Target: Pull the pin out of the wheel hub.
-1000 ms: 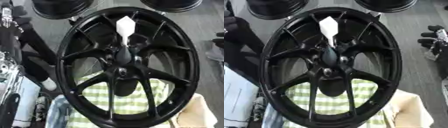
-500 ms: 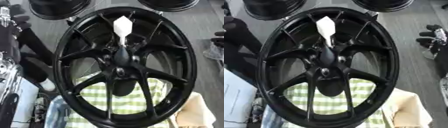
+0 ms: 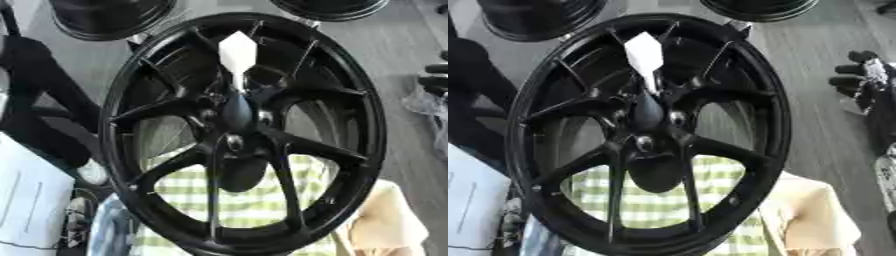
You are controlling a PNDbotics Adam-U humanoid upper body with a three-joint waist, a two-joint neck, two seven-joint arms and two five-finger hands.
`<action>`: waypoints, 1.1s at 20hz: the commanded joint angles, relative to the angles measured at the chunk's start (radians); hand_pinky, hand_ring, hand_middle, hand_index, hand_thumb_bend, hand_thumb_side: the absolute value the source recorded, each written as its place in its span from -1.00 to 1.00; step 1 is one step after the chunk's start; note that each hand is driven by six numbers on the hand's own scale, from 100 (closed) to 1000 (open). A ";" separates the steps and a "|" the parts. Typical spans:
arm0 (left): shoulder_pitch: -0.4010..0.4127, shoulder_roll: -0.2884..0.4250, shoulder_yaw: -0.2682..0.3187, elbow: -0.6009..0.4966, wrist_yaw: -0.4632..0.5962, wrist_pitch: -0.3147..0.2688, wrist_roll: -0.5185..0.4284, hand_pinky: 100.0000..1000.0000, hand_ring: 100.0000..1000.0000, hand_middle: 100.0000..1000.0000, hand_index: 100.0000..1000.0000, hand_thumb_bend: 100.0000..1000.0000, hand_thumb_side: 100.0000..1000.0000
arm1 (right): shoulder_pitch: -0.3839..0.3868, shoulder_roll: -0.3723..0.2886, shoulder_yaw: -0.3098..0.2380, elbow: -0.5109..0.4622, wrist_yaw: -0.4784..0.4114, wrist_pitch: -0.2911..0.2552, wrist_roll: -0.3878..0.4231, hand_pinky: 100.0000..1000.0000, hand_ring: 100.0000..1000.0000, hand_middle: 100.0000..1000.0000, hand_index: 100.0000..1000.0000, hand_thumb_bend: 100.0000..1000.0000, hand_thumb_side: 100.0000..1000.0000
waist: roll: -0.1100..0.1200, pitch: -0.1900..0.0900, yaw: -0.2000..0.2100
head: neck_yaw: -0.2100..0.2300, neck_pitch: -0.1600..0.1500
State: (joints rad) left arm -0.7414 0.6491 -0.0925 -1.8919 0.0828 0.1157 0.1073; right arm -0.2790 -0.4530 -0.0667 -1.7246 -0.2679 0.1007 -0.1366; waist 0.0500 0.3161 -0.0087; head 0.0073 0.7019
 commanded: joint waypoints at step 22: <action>-0.523 0.093 -0.382 0.258 -0.264 -0.163 -0.991 0.60 0.50 0.50 0.65 -0.78 0.27 | 0.026 -0.040 -0.006 -0.025 0.029 0.002 -0.002 0.65 0.36 0.30 0.63 -1.00 0.54 | 0.014 -0.045 0.004 | -0.033 -0.003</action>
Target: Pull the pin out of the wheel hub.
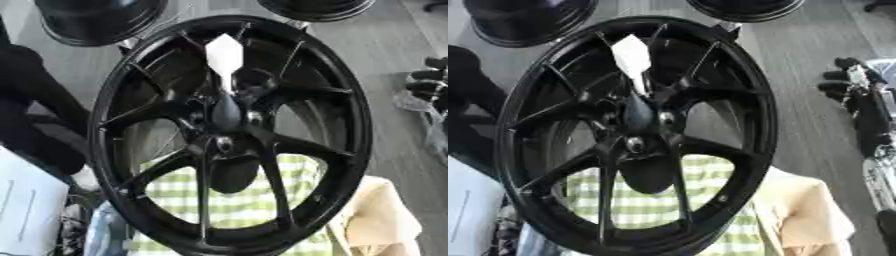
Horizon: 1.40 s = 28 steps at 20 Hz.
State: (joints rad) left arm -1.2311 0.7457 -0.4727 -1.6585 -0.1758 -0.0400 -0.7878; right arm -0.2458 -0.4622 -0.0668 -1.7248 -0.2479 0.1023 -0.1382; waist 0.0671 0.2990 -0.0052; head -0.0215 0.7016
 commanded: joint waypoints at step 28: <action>-0.131 -0.207 -0.121 0.370 -0.167 -0.269 -0.119 0.82 0.71 0.59 0.65 0.05 -0.60 | -0.015 -0.025 0.016 -0.021 0.015 0.012 0.020 0.65 0.36 0.31 0.63 -1.00 0.55 | 0.000 -0.032 -0.014 | 0.003 -0.003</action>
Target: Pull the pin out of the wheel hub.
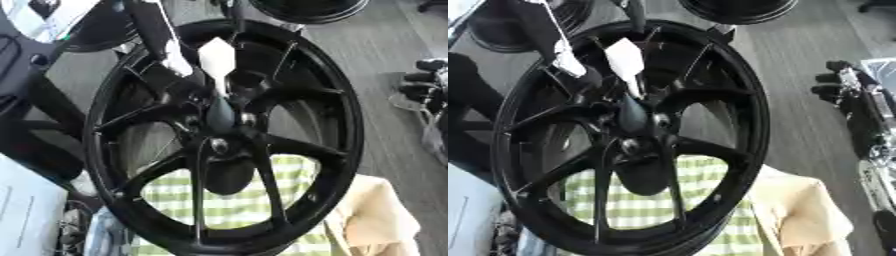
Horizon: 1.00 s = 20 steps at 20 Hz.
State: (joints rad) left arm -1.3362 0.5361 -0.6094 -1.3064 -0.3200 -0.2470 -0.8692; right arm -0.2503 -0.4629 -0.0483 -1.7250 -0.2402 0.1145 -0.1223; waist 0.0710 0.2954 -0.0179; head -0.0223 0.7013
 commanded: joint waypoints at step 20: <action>-0.016 -0.063 0.038 0.150 -0.124 -0.120 -0.038 0.80 0.70 0.60 0.62 -0.07 -0.77 | -0.024 -0.019 0.001 -0.022 0.003 0.005 0.007 0.66 0.36 0.31 0.63 -1.00 0.55 | -0.004 -0.020 -0.021 | 0.007 -0.002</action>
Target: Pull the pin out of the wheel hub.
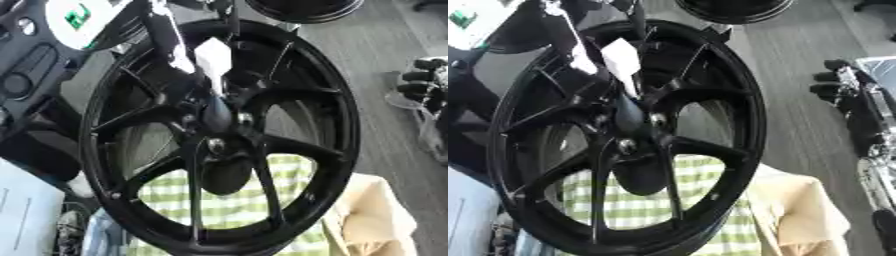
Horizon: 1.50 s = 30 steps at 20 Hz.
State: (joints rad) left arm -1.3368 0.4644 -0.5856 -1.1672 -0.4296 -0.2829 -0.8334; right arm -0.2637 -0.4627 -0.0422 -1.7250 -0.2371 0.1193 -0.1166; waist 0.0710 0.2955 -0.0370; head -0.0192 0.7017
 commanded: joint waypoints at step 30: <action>-0.010 -0.007 0.031 0.052 0.006 -0.072 -0.074 0.77 0.65 0.54 0.49 -0.46 -1.00 | -0.012 -0.020 0.003 -0.021 0.008 0.005 0.013 0.66 0.37 0.32 0.63 -1.00 0.56 | -0.003 -0.018 -0.008 | 0.011 -0.009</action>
State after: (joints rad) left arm -1.3285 0.4474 -0.5637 -1.1085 -0.4314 -0.2837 -0.8326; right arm -0.2641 -0.4626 -0.0358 -1.7250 -0.2369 0.1258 -0.1078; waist 0.0714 0.2959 -0.0429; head -0.0103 0.7012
